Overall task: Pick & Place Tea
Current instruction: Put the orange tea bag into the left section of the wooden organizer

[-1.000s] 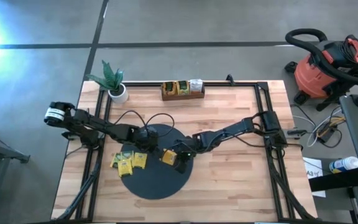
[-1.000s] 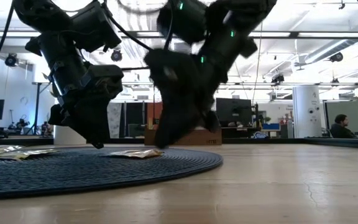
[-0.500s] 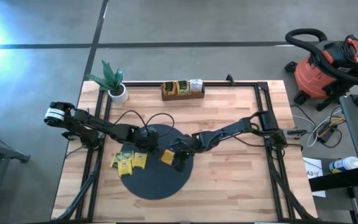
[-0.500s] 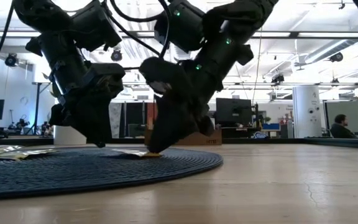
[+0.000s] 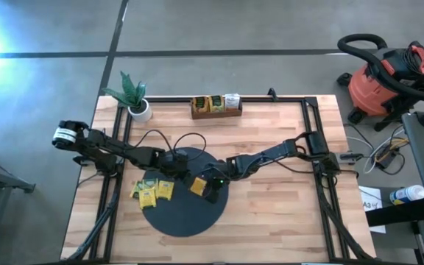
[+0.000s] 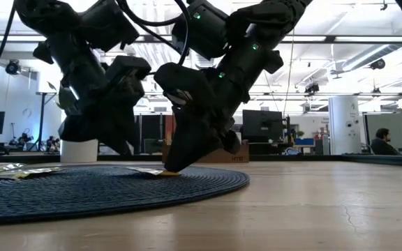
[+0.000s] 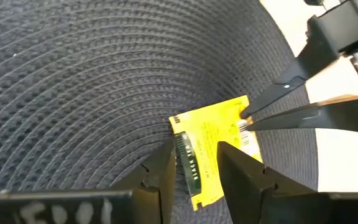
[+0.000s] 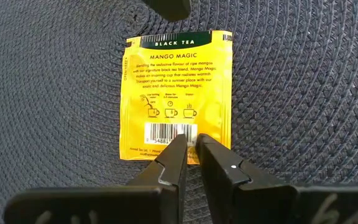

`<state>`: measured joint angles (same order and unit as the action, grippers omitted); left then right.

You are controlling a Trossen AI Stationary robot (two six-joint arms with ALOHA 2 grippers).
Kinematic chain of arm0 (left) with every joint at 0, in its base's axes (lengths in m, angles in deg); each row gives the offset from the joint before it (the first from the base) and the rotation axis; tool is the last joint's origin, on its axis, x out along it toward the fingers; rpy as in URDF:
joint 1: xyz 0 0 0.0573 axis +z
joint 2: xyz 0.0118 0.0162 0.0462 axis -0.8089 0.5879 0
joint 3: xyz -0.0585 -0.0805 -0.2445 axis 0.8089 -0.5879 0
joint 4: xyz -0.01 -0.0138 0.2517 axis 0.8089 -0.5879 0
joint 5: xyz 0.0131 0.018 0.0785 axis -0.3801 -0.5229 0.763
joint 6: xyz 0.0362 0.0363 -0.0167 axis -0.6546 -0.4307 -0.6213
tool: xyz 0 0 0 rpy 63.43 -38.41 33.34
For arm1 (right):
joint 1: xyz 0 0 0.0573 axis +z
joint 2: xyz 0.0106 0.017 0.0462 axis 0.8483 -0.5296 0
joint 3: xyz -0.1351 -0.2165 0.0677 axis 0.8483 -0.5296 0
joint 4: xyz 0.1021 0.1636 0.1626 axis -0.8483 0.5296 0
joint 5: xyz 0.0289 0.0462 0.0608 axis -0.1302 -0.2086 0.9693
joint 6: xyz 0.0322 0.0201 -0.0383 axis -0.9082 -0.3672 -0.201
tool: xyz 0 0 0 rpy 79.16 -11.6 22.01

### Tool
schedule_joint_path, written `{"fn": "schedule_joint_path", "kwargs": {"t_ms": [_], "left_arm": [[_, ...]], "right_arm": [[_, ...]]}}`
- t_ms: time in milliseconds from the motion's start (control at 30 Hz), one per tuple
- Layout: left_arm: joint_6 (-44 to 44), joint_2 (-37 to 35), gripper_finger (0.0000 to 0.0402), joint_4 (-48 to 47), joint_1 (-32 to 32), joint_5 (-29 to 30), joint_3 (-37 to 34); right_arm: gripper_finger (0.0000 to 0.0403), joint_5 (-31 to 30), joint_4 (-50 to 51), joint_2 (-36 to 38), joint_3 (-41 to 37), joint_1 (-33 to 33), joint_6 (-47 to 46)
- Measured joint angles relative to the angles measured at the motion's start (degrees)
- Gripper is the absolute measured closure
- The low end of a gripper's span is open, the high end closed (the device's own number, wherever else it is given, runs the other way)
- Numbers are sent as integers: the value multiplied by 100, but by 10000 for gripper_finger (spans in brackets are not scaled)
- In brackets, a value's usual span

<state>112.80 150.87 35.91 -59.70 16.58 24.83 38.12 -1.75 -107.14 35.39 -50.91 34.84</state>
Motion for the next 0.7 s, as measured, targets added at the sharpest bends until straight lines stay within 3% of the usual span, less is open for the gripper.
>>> {"fn": "schedule_joint_path", "kwargs": {"t_ms": [500, 700], "left_arm": [[868, 0, 289, 76, 0, -562, -253], [1116, 324, 289, 818, -41, -771, -396]], "right_arm": [[360, -7, -30, -7, -11, 2, 2], [360, -6, -112, -11, -13, 0, 2]]}}
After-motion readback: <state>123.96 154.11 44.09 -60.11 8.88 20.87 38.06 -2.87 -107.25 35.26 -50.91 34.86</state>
